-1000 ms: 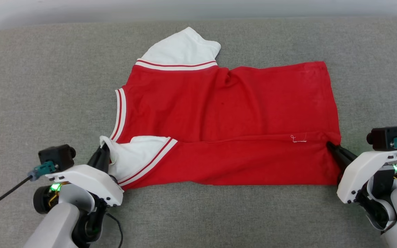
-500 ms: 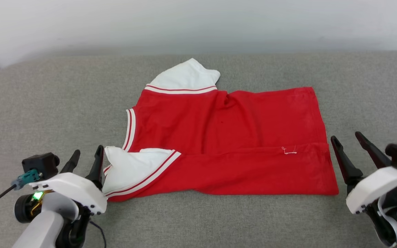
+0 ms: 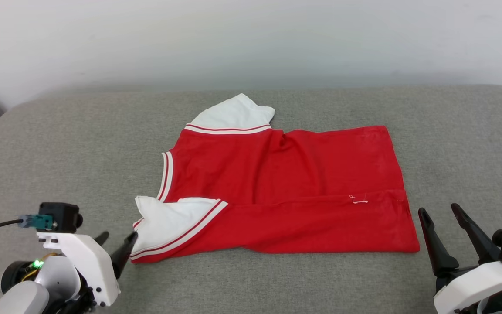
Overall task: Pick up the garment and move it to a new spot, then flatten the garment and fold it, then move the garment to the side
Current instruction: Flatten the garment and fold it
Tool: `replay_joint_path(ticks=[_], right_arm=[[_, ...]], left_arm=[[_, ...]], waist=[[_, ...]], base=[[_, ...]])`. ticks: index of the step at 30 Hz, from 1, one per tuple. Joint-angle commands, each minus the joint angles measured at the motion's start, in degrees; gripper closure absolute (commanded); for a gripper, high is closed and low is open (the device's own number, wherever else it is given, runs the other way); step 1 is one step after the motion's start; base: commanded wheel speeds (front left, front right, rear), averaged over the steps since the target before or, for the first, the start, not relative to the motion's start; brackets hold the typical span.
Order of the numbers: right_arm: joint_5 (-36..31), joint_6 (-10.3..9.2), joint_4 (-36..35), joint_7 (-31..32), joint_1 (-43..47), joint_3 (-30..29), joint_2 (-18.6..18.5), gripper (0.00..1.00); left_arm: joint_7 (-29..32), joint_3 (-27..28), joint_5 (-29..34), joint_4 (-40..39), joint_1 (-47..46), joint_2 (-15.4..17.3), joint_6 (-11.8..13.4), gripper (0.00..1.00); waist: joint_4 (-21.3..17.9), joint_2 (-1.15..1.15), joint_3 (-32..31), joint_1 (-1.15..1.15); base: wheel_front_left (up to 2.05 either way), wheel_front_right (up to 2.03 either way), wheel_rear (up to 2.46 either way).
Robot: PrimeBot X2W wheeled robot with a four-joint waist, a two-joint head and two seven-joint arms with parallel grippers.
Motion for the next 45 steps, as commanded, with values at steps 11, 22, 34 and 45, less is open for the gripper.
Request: replay_joint_path(ticks=[11,22,34,45], right_arm=[[0.02,-0.06,-3.39,0.86,-0.51,0.39,3.59,0.00],[1.75,-0.06,-1.20,0.05,-4.50,1.73,3.42,0.00],[10.58,-0.06,3.35,16.15,-8.79,-2.22,-0.47,0.00],[13.82,-0.05,14.75,41.50,-18.65,-2.80,-2.10,0.00]], left_arm=[[12.07,-2.31,-4.25,6.34,-4.97,1.38,-2.03,0.00],[19.58,-6.45,-7.24,15.92,-8.00,-3.62,-4.91,0.61],[15.56,-5.80,-6.29,13.52,-8.56,-4.82,-5.73,1.00],[7.95,-3.99,-1.07,2.74,-10.38,-3.57,-3.42,1.00]], waist=[[-4.49,0.00,5.83,0.00],[-7.59,0.00,10.71,0.00],[-5.11,0.00,9.35,0.00],[0.34,0.00,9.49,0.00]], base=[[0.00,0.00,0.00],[0.00,0.00,0.00],[0.00,0.00,0.00],[0.00,0.00,0.00]])
